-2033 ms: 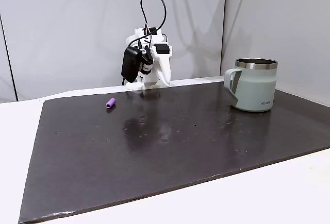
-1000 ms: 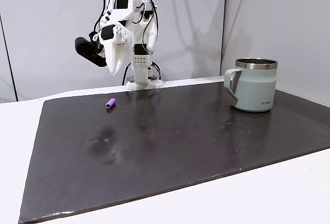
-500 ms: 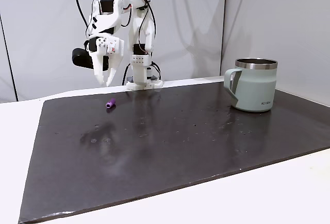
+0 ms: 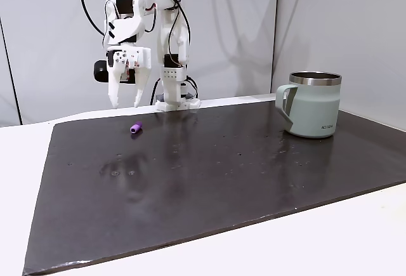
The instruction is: Grasp a pengrip and put it in the cup.
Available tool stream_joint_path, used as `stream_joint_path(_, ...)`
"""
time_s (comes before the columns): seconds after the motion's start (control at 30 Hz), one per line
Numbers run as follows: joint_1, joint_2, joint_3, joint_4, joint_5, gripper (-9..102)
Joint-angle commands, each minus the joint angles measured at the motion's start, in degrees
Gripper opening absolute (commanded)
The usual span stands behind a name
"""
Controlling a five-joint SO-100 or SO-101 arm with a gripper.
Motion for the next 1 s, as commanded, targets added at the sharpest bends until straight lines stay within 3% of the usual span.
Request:
stream_joint_path(0.0,-0.7,-1.9,-4.1,4.0,2.2,23)
stream_joint_path(0.53,0.9,-12.7,-5.7,5.4,1.1,26)
stream_joint_path(0.97,1.1,-17.5,-4.9,4.3,-1.8,21)
